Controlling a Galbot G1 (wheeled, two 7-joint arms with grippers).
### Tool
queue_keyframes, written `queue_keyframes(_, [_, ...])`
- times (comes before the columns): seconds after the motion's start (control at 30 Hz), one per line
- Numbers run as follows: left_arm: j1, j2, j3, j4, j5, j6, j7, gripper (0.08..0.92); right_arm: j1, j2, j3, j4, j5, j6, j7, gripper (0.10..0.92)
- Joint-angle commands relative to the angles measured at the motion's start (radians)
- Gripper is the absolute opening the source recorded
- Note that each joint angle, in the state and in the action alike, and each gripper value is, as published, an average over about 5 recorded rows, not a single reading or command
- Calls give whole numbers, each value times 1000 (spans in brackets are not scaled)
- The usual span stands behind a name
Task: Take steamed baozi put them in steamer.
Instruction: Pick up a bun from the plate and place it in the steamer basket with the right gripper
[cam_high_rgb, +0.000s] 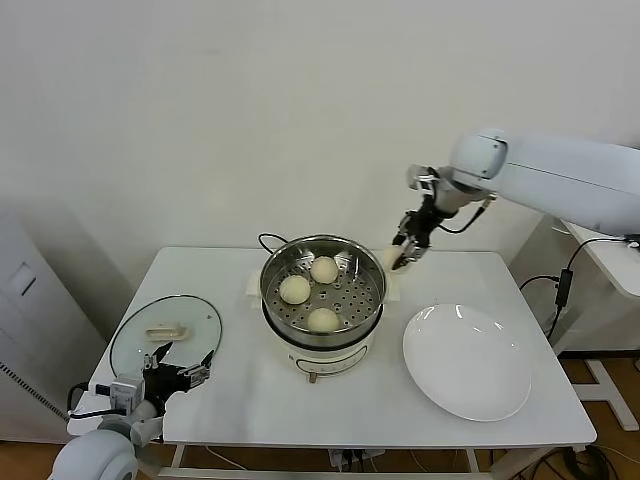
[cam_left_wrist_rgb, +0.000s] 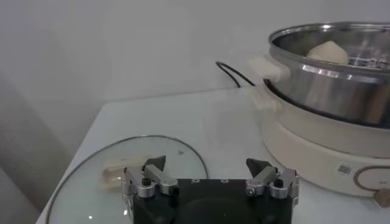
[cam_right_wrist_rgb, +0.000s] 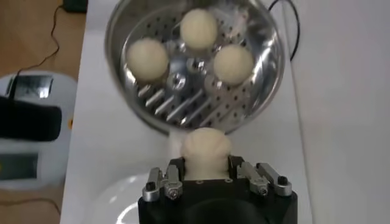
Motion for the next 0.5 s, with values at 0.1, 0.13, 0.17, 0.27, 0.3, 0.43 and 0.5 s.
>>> queue_keyframes(0.1, [2,-2,-1,0,0,-1,0,823,-62,138,-14,-10,86,-81,91,450])
queue_keyframes(0.13, [3,-2,-2,0,0,-1,0,823,-72,141,-14,-10,85,-84,98,450])
queue_keyframes(0.17, [3,-2,-2,-1,0,-1,0,823,-81,142,-13,-10,83,-86,103,450])
queue_keyframes(0.27, [5,-3,-5,-1,0,-1,0,823,-110,148,-8,-11,74,-92,121,450])
queue_keyframes(0.3, [6,-4,-6,-1,0,-2,0,823,-120,151,-5,-13,71,-93,126,450])
queue_keyframes(0.43, [10,-8,-10,-3,0,-2,0,823,-165,162,9,-25,62,-99,146,447])
queue_keyframes(0.5, [14,-10,-14,-5,0,-2,0,823,-184,169,13,-32,55,-102,149,448])
